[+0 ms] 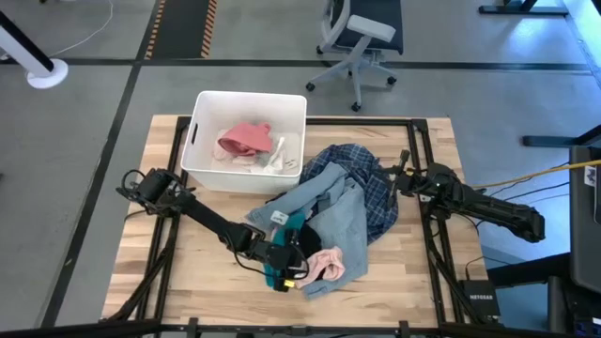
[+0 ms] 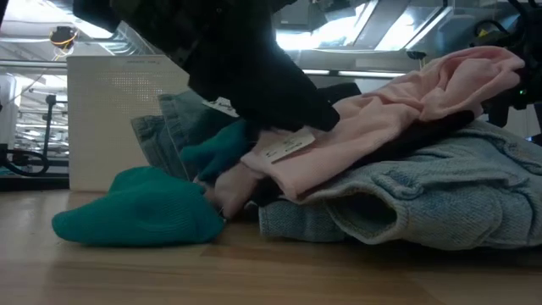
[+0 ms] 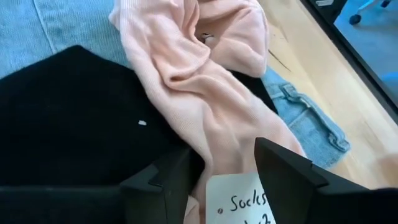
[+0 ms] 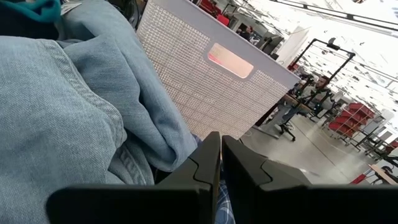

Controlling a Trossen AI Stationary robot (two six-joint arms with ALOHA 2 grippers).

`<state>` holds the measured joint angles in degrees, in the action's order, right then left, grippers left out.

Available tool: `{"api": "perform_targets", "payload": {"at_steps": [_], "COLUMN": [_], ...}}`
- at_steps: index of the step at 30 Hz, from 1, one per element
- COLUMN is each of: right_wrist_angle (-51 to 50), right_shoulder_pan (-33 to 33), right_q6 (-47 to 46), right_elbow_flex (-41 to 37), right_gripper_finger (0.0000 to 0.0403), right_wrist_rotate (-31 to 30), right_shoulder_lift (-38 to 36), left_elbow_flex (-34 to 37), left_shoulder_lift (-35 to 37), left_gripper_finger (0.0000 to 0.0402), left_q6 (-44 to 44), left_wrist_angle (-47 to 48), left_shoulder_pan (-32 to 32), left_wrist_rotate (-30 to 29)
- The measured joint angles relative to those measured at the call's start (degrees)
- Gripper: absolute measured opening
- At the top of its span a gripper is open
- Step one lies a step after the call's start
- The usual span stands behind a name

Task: Sort clothes
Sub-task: Put the light pink sock into the white laundry bin

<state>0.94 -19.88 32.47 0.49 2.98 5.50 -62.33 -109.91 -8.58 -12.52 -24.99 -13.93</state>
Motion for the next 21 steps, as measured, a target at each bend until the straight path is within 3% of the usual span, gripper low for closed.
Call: {"api": "perform_targets", "payload": {"at_steps": [3, 13, 21], "right_wrist_angle": [0.00, 0.00, 0.01], "right_shoulder_pan": [-0.01, 0.00, -0.01], "right_q6": [0.00, -0.02, 0.00], "right_elbow_flex": [0.00, 0.00, 0.00], "right_gripper_finger": [0.0035, 0.0035, 0.0035], "right_wrist_rotate": [0.00, 0.00, 0.00], "right_shoulder_lift": [0.00, 0.00, 0.00], "left_elbow_flex": [0.00, -0.02, -0.39], "left_shoulder_lift": [-0.02, 1.39, 10.42], "left_gripper_finger": [0.0146, 0.0024, 0.0004], "left_q6": [0.00, 1.63, 7.11], "left_wrist_angle": [-0.58, -0.32, -0.03], "left_shoulder_pan": [0.02, -0.06, -0.68], "left_wrist_rotate": [0.02, -0.01, -0.77]}}
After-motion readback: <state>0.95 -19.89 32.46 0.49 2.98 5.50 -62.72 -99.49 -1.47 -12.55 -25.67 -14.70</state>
